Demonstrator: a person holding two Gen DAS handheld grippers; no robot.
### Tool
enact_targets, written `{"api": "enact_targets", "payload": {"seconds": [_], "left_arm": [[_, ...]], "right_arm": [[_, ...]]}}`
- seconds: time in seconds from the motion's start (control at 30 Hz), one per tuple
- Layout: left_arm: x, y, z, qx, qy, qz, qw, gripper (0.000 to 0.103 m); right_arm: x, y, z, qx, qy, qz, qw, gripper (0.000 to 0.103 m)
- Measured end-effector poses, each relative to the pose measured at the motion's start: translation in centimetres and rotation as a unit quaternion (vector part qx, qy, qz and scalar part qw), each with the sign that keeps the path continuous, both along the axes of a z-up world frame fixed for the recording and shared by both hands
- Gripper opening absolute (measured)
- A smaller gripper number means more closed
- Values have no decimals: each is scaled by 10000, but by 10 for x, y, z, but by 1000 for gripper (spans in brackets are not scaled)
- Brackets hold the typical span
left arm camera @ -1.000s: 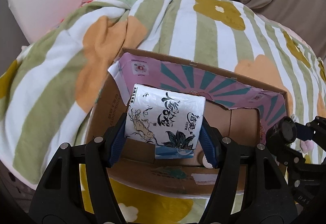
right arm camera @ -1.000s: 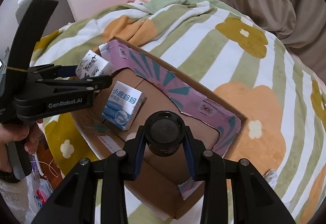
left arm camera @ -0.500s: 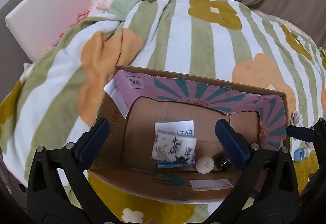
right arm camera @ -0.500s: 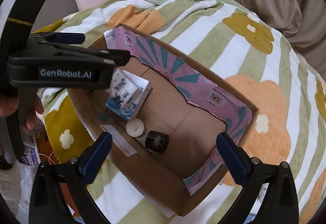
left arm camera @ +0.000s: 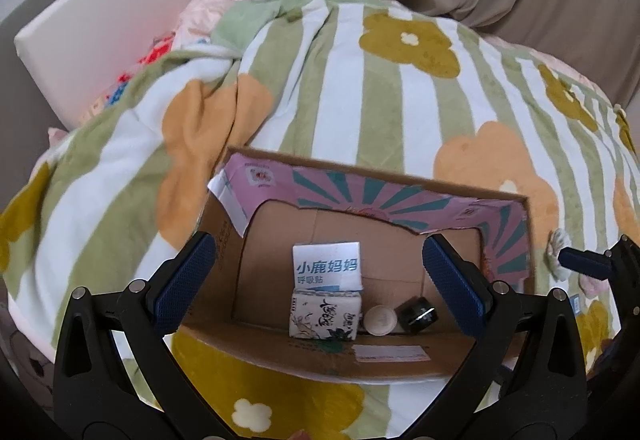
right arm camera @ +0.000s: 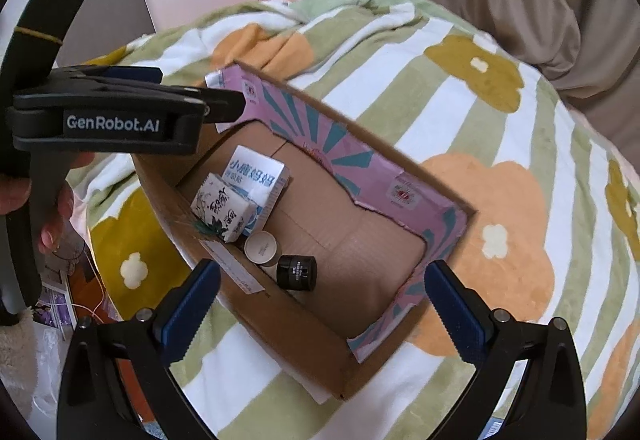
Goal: Organize objects
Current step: 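Carry packet and jar over the cardboard box and release both inside, then withdraw both tools from the cardboard box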
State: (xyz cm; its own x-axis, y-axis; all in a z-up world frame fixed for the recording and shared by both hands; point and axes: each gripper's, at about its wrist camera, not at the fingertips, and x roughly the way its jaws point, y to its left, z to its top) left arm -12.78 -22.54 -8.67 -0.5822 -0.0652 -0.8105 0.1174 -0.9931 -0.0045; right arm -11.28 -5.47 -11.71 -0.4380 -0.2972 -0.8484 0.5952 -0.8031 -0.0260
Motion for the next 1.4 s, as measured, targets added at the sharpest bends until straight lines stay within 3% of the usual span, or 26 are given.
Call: {"api": "enact_targets", "payload": {"seconds": [0.4,0.57,0.73,1.0,1.23,1.4], "left_arm": [[47,61,96,-9,1006,-427,9940,103],[77,96,129,22,1456,-643,9873,103],[111,135,149,-9,1798,-959,9790,103],[152,185,142,50,2049,-1308,9700,103],[176,216,107,81,1860,-1510,9709,103],[172,233,91,106,1695,-1687,9709,103]], "right_arm": [[43,76,106,-376,1057,-712,9911,102],[76,127,150,-633,1589,-1233,9775,102],[104,169,172,-562,1972,-1751,9630,102],[155,227,176,-503,2313,-2452,9401,102],[181,258,148,-766,2101,-2977,9281,102],[187,263,150,-740,2180,-3066,9236,102]]}}
